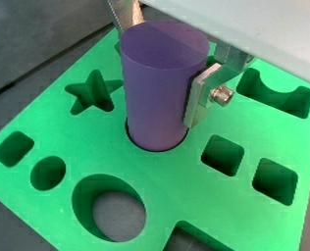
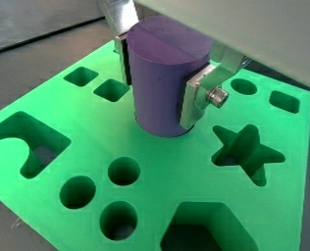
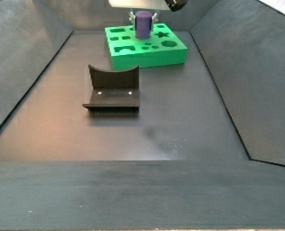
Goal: Pick up the round object. Move up. Move to above the board. Insert the round object.
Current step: Insert the round object.
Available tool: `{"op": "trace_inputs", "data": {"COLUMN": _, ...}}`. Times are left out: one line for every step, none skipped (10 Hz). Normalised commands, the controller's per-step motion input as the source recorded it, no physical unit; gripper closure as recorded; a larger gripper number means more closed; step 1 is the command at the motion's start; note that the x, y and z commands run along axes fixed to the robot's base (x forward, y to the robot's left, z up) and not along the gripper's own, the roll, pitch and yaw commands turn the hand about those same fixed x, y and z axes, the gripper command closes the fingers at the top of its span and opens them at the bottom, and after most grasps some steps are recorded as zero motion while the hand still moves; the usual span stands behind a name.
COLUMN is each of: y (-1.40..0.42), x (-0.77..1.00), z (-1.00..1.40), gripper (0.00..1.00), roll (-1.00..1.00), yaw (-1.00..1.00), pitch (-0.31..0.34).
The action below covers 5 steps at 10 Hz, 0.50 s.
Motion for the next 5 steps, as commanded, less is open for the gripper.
{"op": "trace_inputs", "data": {"y": -0.04, "x": 0.00, "z": -0.63, "gripper": 1.00, "roll": 0.20, "yaw": 0.35, "pitch": -0.221}}
{"op": "trace_inputs", "data": {"y": -0.05, "x": 0.00, "z": -0.63, "gripper": 1.00, "roll": 0.19, "yaw": 0.34, "pitch": -0.226}}
{"op": "trace_inputs", "data": {"y": -0.10, "x": 0.00, "z": -0.64, "gripper": 1.00, "roll": 0.19, "yaw": 0.29, "pitch": -0.227}}
{"op": "trace_inputs", "data": {"y": -0.11, "x": 0.00, "z": -0.70, "gripper": 1.00, "roll": 0.13, "yaw": 0.15, "pitch": -0.234}}
{"op": "trace_inputs", "data": {"y": -0.03, "x": -0.03, "z": -0.49, "gripper": 1.00, "roll": 0.04, "yaw": 0.00, "pitch": -0.210}}
